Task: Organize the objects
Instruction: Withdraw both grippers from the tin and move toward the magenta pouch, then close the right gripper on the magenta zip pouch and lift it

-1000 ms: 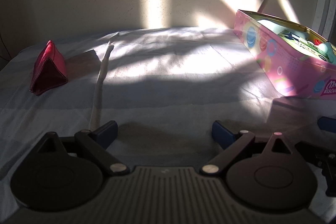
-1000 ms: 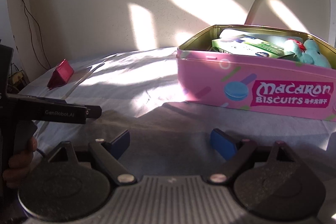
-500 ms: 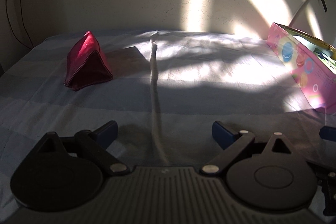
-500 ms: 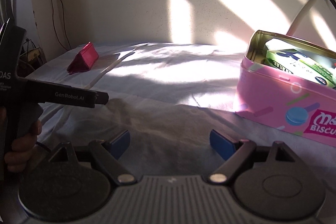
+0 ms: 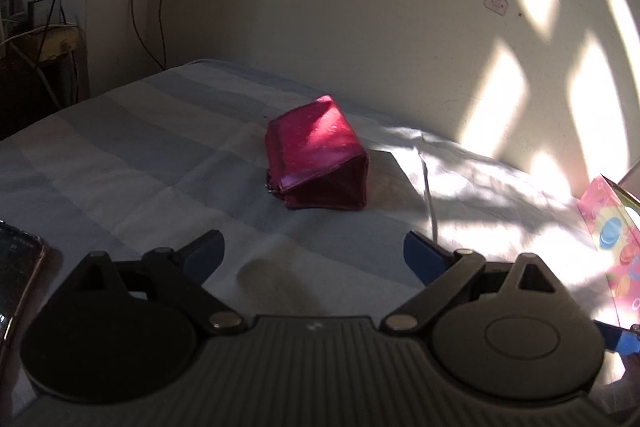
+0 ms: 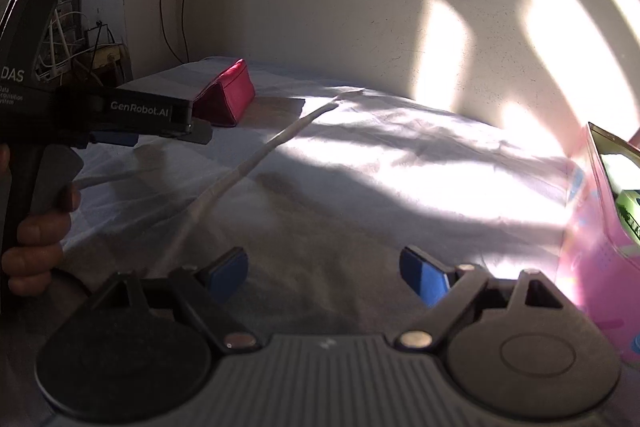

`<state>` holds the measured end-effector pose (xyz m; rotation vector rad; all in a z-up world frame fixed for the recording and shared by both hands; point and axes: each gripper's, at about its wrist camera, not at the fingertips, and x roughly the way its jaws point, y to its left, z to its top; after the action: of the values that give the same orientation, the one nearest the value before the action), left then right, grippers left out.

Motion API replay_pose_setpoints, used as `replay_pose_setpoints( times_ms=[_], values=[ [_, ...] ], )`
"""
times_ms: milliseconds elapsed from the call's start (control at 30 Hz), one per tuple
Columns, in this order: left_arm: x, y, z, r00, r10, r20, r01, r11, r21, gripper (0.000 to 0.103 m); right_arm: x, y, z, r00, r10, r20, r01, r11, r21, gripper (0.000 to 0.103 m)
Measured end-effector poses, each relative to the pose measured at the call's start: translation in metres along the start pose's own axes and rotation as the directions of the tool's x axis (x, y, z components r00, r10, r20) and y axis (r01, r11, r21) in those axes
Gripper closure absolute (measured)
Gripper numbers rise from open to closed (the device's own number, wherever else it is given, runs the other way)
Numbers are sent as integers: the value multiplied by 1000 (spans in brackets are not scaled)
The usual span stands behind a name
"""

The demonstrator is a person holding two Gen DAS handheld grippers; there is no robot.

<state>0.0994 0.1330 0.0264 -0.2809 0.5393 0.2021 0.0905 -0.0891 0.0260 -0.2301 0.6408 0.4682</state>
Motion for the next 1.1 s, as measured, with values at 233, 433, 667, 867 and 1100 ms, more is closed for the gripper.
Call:
replay_pose_setpoints(
  times_ms=[233,433,667,867,1100],
  values=[
    [-3,31,5,991,126,36,-117,974,-192,5,42,35,50,995,79,69,-71,992,-108,16],
    [-1,45,4,991,131,-3,-127,950,-284,5,86,68,84,994,43,101,-17,969,-247,44],
    [-2,41,3,992,125,-5,-122,958,-259,5,128,82,96,995,21,97,5,965,-261,77],
    [0,40,2,992,124,-5,-121,959,-257,5,117,65,86,995,39,86,-21,978,-209,92],
    [6,30,0,1000,-2,-21,-2,983,-185,5,35,18,22,996,78,53,-68,984,-164,92]
  ],
)
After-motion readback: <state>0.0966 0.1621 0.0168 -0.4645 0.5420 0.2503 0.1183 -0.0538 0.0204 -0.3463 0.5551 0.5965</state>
